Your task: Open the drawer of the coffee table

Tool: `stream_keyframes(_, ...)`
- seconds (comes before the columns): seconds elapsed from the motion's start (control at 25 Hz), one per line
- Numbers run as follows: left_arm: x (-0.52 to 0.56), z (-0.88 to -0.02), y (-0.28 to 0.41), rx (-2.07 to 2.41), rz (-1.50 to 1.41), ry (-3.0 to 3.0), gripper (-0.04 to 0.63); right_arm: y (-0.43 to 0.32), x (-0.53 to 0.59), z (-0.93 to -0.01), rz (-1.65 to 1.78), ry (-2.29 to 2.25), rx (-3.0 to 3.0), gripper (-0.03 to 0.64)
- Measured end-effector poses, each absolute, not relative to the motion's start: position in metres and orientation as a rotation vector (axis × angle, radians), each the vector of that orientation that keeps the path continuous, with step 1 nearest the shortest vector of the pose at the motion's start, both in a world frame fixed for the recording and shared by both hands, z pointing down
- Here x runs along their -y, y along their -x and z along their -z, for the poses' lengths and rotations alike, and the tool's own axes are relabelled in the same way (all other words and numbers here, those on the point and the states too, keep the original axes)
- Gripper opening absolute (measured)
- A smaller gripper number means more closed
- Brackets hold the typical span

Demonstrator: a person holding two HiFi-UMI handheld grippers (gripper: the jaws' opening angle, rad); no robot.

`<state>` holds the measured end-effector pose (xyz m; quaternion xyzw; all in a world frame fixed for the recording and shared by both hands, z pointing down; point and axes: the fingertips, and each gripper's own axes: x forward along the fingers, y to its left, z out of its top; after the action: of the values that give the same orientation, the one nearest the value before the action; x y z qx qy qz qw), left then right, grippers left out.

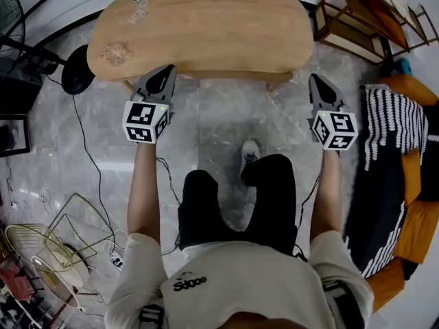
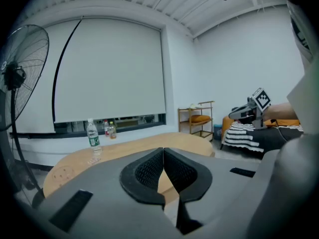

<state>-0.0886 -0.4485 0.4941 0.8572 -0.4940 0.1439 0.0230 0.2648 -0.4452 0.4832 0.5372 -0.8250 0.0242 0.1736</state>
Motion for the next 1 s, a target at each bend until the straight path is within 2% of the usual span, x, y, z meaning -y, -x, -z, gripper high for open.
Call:
stream_keyframes(0.2,0.439,-0.551,0.105,1.627,-0.369,-2.667,0.018,-0.271,0.439,-0.547,-0.055,-1.551,2.324,0.005)
stream_keyframes(0.52,0.428,-0.655,0.108,1.546,-0.435,-2.632,0.018,-0.273,0.436,-0.623,-0.052,-1.596,2.292,0.005)
stream_keyframes(1.0,0.446,-0.724,0.095,1.448,-0.436,-2.659,0.020,-0.272,0.439,-0.681,-0.009,-1.598,2.268,0.005)
